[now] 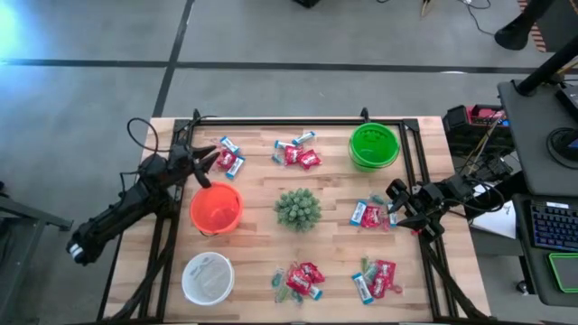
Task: Sort candy
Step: Put the red candy into the orange bucket
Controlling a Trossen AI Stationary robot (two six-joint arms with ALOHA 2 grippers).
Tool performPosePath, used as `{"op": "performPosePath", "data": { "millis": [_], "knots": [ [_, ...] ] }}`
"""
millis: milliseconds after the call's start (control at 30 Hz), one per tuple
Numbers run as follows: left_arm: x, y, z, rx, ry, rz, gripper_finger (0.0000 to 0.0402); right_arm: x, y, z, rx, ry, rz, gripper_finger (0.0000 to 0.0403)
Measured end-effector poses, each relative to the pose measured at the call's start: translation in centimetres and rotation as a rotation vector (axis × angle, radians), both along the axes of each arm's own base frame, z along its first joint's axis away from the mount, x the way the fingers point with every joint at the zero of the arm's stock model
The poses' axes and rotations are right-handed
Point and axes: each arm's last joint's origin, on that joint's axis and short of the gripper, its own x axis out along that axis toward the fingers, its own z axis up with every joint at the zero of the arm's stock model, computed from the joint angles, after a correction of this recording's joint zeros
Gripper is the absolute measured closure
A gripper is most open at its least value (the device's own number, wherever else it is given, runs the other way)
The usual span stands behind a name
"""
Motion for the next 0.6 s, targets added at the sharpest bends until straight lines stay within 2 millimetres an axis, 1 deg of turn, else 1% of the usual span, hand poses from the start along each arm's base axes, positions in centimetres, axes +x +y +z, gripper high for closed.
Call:
{"op": "performPosePath", "data": {
  "millis": [200,433,600],
  "knots": [
    [0.2,0.2,-0.2,-0.037,0.02,0.005,0.0283,0.0,0.0,0.0,0.0,-0.001,0.0,0.0236],
    [0.1,0.2,1.8,0.03,0.021,0.025,0.0283,0.0,0.0,0.0,0.0,-0.001,0.0,0.0236],
    [0.3,0.4,1.7,0.013,0.05,0.028,0.0283,0.0,0.0,0.0,0.0,0.0,0.0,0.0236]
  ]
}}
